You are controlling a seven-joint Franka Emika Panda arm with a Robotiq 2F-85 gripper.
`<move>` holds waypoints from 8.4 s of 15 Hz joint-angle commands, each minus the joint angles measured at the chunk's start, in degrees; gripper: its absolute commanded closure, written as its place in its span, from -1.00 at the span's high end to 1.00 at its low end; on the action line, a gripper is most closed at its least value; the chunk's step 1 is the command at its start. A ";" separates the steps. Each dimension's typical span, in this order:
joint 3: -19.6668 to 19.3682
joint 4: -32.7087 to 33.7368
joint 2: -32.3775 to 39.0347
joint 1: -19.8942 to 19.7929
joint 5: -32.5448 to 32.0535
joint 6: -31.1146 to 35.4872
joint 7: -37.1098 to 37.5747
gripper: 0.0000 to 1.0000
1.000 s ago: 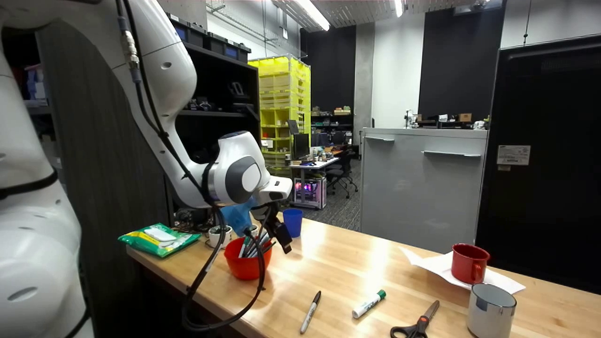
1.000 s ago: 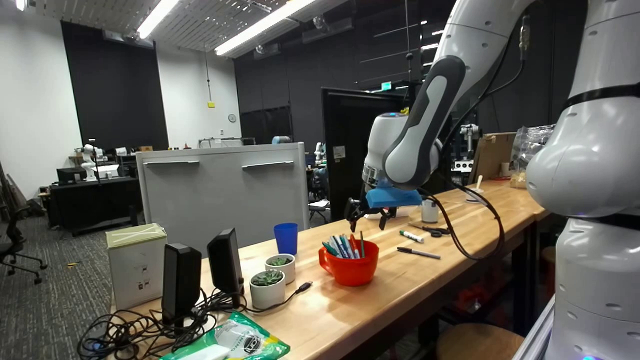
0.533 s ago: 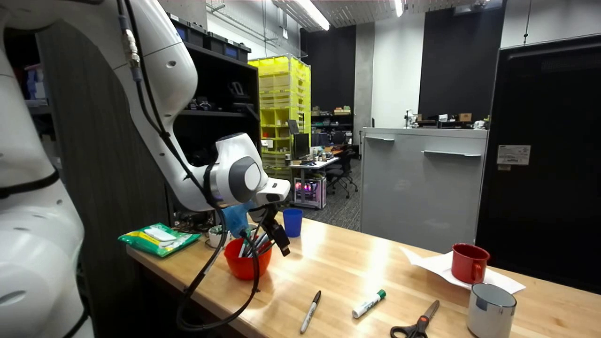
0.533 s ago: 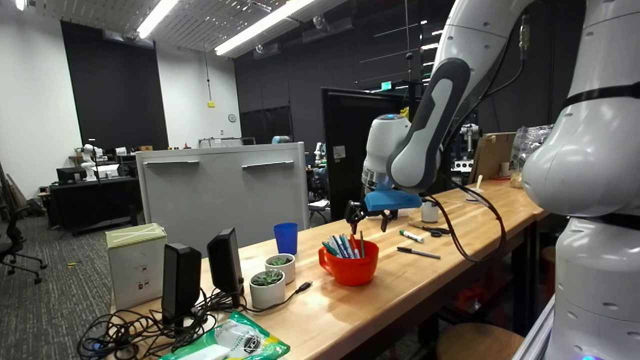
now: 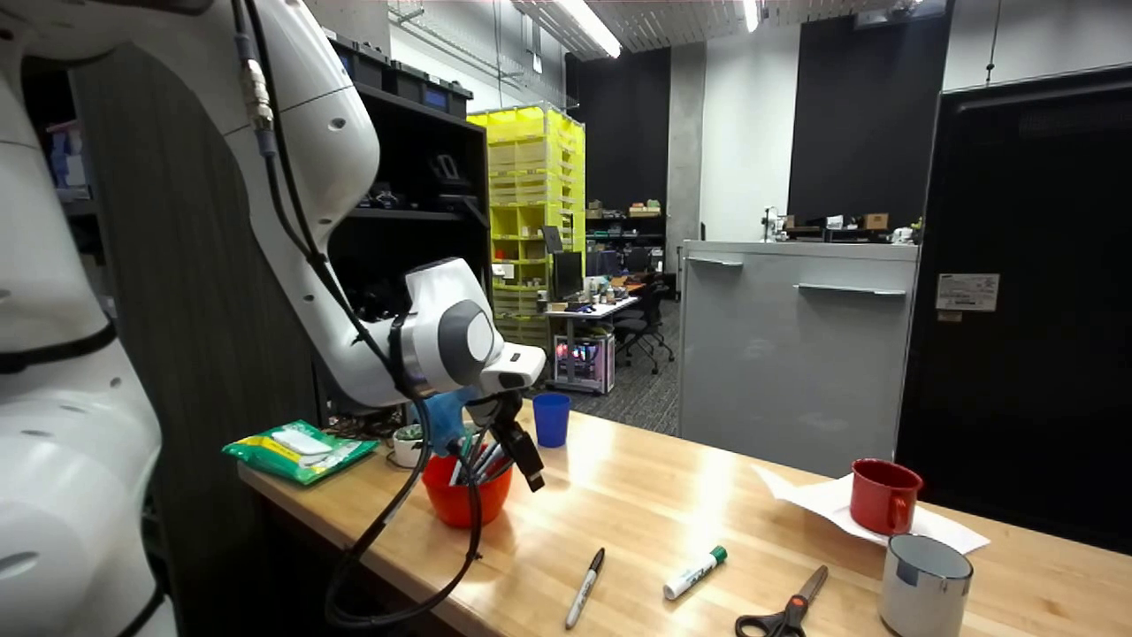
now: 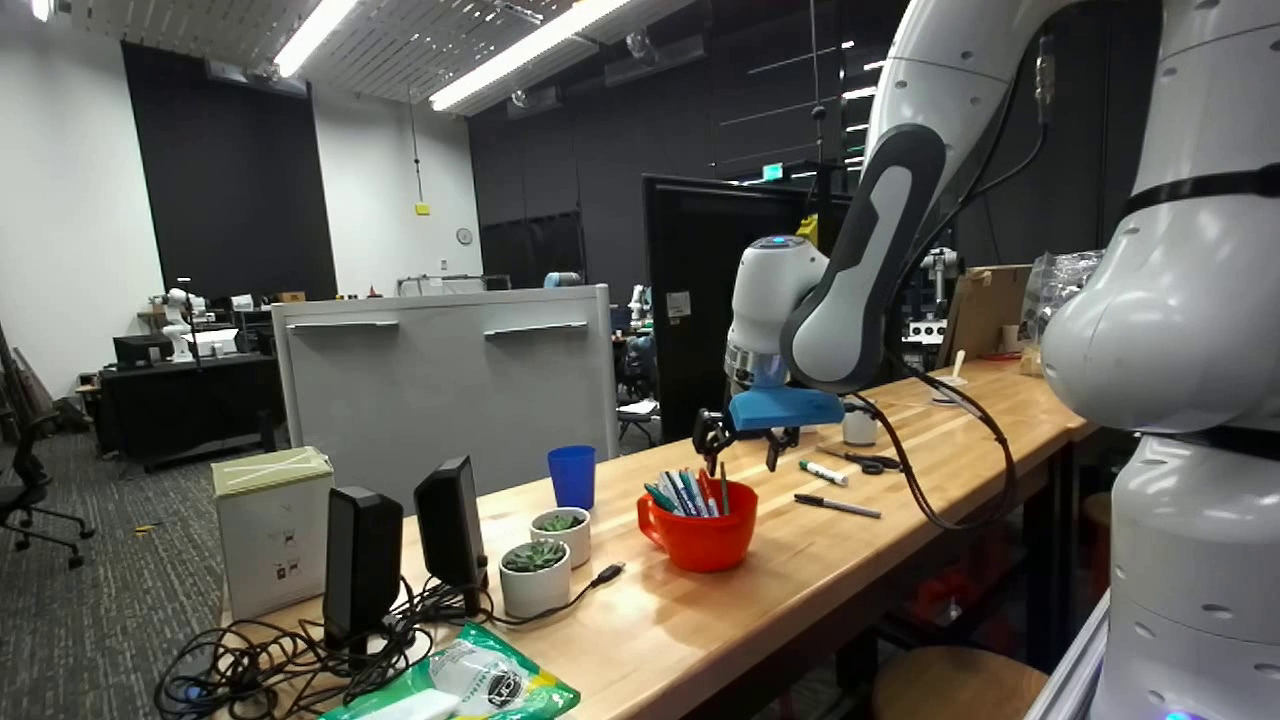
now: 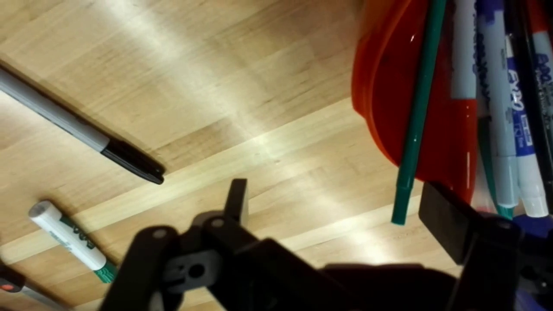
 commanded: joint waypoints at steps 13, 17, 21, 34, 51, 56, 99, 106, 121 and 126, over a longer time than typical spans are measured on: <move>0.68 2.50 4.02 -1.63 -6.58 -1.62 6.91 -0.39; 0.90 2.31 4.44 -1.00 -6.49 -2.22 7.14 -0.98; 1.40 2.35 4.54 -0.47 -6.44 -2.75 7.57 -1.00; 3.21 1.78 -0.66 0.00 -6.58 -5.78 11.05 0.27; 9.43 -3.87 -12.09 5.11 -4.00 -18.61 31.21 1.00; 9.32 -2.13 -10.02 5.71 -5.30 -21.61 34.22 1.00; 11.79 -0.93 -4.04 4.95 -13.87 -22.88 40.65 -0.83; 14.08 0.77 -4.44 5.20 -18.86 -24.28 40.20 -0.89; 12.25 2.98 -0.43 0.35 -32.39 -14.03 43.52 -0.89; 11.79 3.45 0.83 -1.34 -37.43 -13.19 44.09 -0.81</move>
